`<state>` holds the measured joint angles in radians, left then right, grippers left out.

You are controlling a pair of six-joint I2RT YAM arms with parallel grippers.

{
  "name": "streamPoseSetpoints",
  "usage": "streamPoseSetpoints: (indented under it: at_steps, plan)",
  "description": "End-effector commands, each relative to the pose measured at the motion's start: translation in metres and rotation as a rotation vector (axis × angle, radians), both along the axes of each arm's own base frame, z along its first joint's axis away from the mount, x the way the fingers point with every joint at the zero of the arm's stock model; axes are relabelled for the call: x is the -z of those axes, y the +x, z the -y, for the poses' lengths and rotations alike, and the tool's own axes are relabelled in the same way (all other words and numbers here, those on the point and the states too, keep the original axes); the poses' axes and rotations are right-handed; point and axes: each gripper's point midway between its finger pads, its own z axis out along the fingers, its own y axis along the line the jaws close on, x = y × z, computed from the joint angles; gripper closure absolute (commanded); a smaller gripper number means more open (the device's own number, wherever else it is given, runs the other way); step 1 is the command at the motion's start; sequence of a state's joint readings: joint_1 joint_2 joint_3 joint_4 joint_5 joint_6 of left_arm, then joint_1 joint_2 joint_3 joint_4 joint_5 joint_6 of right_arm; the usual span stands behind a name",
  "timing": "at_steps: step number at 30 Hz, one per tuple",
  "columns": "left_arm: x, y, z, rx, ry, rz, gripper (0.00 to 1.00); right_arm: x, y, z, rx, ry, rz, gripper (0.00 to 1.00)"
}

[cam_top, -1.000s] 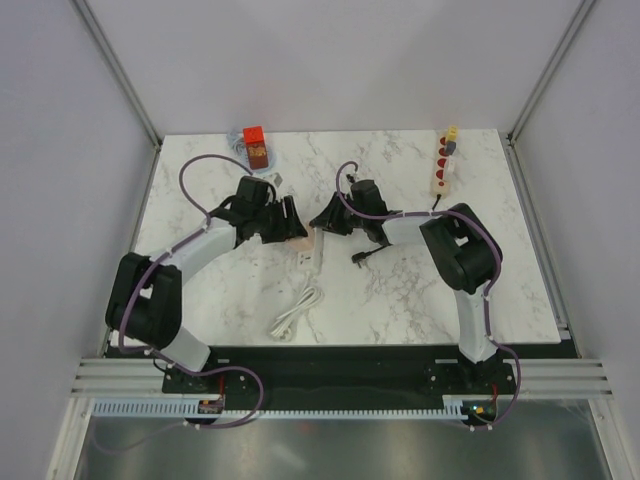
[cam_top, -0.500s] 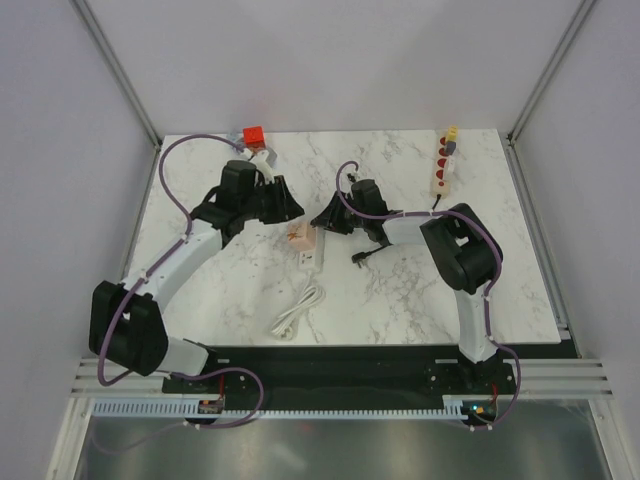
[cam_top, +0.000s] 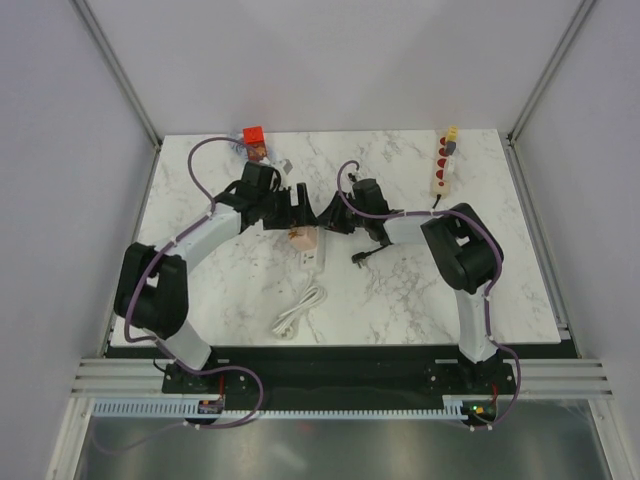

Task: Pull the plug off the socket

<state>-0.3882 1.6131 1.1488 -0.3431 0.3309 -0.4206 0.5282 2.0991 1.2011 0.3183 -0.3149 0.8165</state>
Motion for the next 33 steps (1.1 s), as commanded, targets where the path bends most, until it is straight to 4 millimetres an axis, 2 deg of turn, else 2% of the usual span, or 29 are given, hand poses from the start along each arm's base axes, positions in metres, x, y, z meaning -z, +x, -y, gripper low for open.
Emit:
streamPoseSetpoints:
  at_steps: [1,7,8,10,12,14,18,22,24,27,30,31,32,33]
  plan:
    - [0.009,0.008,0.011,0.05,0.024,0.002,0.07,0.084,-0.025,0.053,0.005,-0.287,-0.121,1.0]
    - [0.028,0.011,0.014,0.054,0.051,-0.034,0.22,0.082,-0.025,0.052,0.001,-0.282,-0.118,1.0]
    - [0.031,0.011,0.015,0.056,0.052,-0.043,0.27,0.081,-0.025,0.051,-0.003,-0.278,-0.117,1.0]
    - [0.033,0.007,0.014,0.055,0.053,-0.059,0.27,0.08,-0.024,0.05,-0.006,-0.276,-0.111,1.0]
    - [0.03,0.004,0.005,0.015,0.082,-0.036,0.13,0.08,-0.023,0.05,-0.005,-0.274,-0.111,1.0]
    - [0.032,0.004,-0.007,-0.023,0.13,-0.015,0.04,0.081,-0.025,0.051,-0.011,-0.278,-0.111,1.0]
    - [0.037,0.001,-0.013,-0.035,0.152,-0.017,0.03,0.084,-0.027,0.05,-0.018,-0.277,-0.115,1.0]
    - [0.049,-0.004,0.0,0.003,0.1,-0.067,0.1,0.085,-0.028,0.048,-0.019,-0.264,-0.119,1.0]
    - [0.048,-0.001,0.009,0.017,0.058,-0.07,0.14,0.087,-0.028,0.049,-0.018,-0.264,-0.125,1.0]
    - [0.045,0.006,0.018,0.018,0.013,-0.056,0.26,0.085,-0.028,0.048,-0.016,-0.26,-0.123,1.0]
    - [0.041,0.011,0.024,0.027,-0.006,-0.053,0.48,0.083,-0.027,0.049,-0.012,-0.261,-0.117,1.0]
    - [0.039,0.012,0.024,0.021,-0.007,-0.046,0.72,0.083,-0.027,0.049,-0.011,-0.264,-0.116,1.0]
    - [0.033,0.014,0.02,0.003,0.0,-0.028,0.87,0.083,-0.026,0.05,-0.006,-0.268,-0.114,1.0]
    - [0.031,0.014,0.018,-0.013,0.005,-0.019,0.98,0.083,-0.025,0.052,0.002,-0.277,-0.109,1.0]
